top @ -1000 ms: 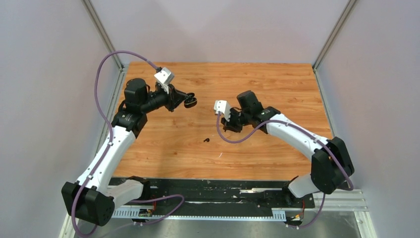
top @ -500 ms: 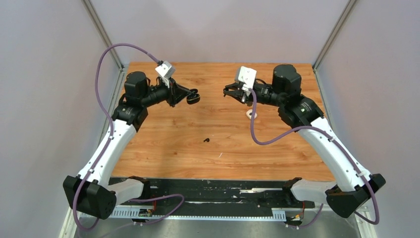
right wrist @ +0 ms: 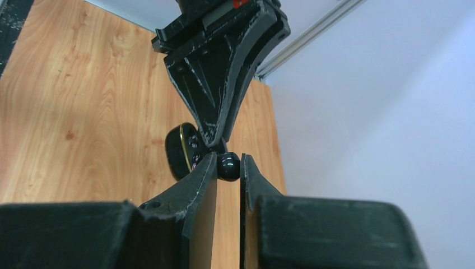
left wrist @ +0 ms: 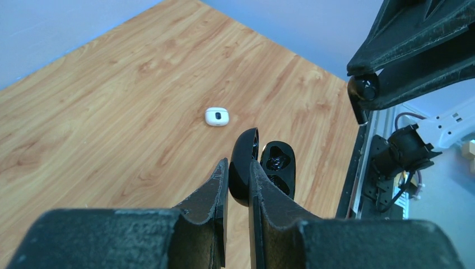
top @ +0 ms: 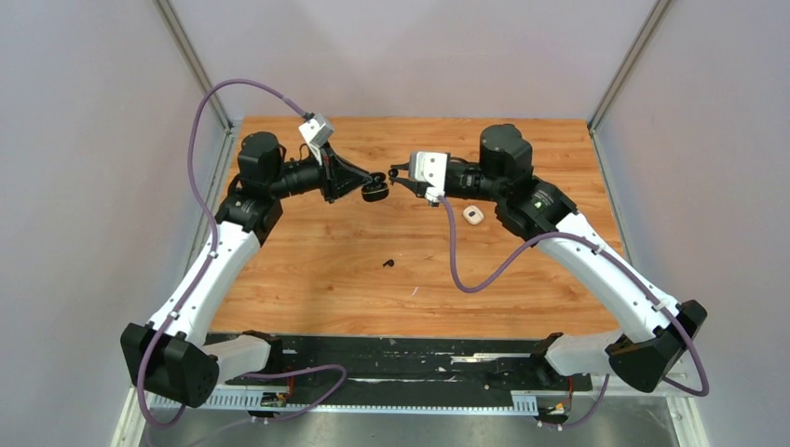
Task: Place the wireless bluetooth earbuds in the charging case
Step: Place the earbud in the charging case.
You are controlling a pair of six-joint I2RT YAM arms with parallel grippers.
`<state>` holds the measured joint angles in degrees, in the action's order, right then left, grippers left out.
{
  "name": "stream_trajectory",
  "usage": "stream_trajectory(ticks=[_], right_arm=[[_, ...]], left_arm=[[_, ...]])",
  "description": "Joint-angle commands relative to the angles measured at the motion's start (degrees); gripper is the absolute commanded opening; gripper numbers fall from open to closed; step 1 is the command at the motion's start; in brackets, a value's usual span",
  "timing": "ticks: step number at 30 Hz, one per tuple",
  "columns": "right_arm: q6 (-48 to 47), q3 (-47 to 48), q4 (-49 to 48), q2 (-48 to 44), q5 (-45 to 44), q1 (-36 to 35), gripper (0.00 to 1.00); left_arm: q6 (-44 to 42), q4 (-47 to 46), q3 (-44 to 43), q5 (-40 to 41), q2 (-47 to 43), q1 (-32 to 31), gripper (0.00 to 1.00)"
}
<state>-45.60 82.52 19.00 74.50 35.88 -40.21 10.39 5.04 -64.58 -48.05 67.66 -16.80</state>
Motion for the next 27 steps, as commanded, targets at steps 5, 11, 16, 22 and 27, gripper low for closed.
stream_trajectory(ticks=[5, 11, 16, 22, 27], right_arm=[[-8.3, 0.1, -7.5, 1.5, -5.2, -4.5, 0.00], [-12.1, -2.3, -9.0, 1.9, -7.6, -6.6, 0.00], [-13.9, -3.4, -10.3, 2.3, -9.6, -7.3, 0.00], [-16.0, -4.4, -10.7, 2.6, -10.9, -7.8, 0.00], [-17.6, -5.8, -10.7, 1.8, -11.1, -7.9, 0.00]], left_arm=[[0.4, 1.0, -3.6, 1.2, -2.0, -0.9, 0.00], [1.2, 0.4, -3.9, 0.2, -2.1, -0.8, 0.00], [1.0, 0.3, -3.7, -0.8, -2.6, -0.9, 0.00], [1.2, -0.4, -3.1, -2.0, -3.3, -0.9, 0.00], [1.1, -0.4, -2.9, -2.2, -3.6, -0.9, 0.00]])
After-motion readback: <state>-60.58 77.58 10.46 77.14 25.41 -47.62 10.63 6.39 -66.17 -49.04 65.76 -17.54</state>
